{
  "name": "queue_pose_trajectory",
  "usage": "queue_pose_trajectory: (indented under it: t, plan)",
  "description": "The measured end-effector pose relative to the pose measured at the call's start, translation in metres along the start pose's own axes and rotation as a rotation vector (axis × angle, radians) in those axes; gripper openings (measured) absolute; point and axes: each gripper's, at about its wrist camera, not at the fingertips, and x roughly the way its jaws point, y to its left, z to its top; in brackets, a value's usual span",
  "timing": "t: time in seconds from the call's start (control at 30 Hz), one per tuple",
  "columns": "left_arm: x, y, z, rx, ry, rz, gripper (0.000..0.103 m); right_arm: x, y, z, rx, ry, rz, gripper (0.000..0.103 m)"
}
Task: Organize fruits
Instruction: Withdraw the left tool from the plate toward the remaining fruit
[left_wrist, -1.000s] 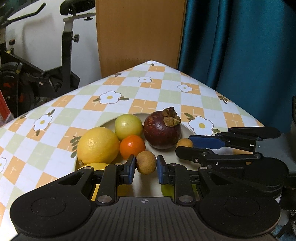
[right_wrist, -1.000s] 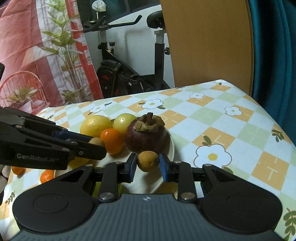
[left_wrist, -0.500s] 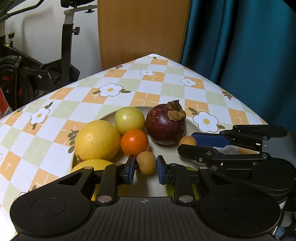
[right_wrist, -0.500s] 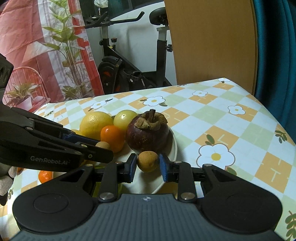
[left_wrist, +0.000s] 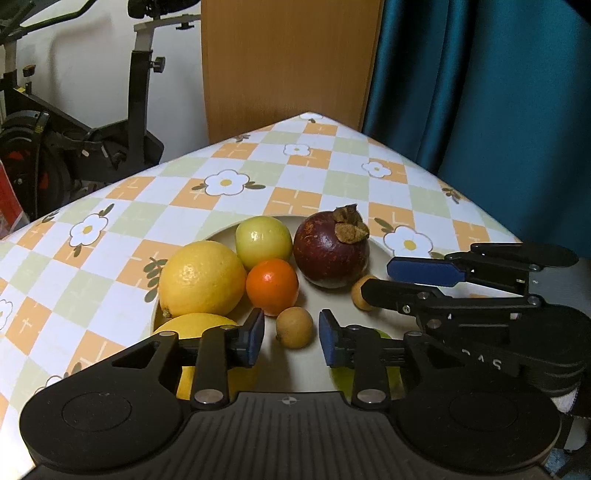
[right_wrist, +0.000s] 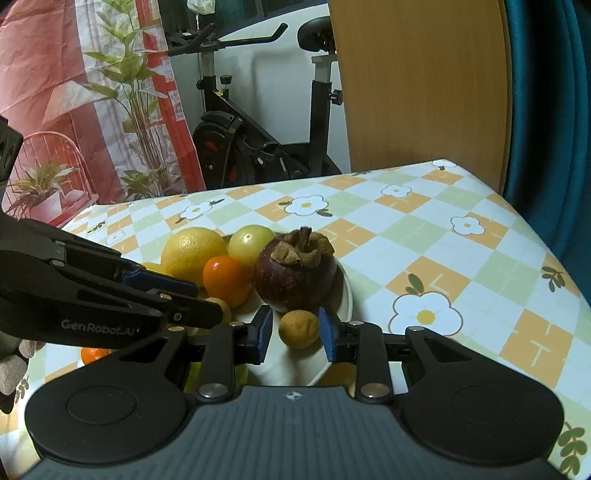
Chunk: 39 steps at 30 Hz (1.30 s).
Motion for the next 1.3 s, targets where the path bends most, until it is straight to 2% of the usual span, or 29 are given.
queue_pose_trajectory:
  t: [0.2, 0.27, 0.47, 0.83, 1.3]
  plan:
    - [-0.023, 0.000, -0.006, 0.002, -0.043, 0.013, 0.036, -0.012, 0.005, 0.006, 0.004, -0.021, -0.003, 0.031]
    - [-0.032, 0.003, -0.009, -0.003, -0.057, 0.019, 0.038, -0.015, 0.007, 0.008, 0.013, -0.024, -0.002, 0.034]
    - [-0.061, 0.015, -0.017, -0.011, -0.101, 0.061, 0.039, -0.024, 0.015, 0.009, 0.037, -0.028, 0.009, 0.034]
    - [-0.114, 0.051, -0.041, -0.094, -0.172, 0.149, 0.039, -0.034, 0.043, 0.011, 0.014, -0.026, 0.042, 0.035]
    - [-0.163, 0.109, -0.083, -0.280, -0.208, 0.235, 0.039, -0.031, 0.095, 0.010, -0.041, -0.006, 0.112, 0.036]
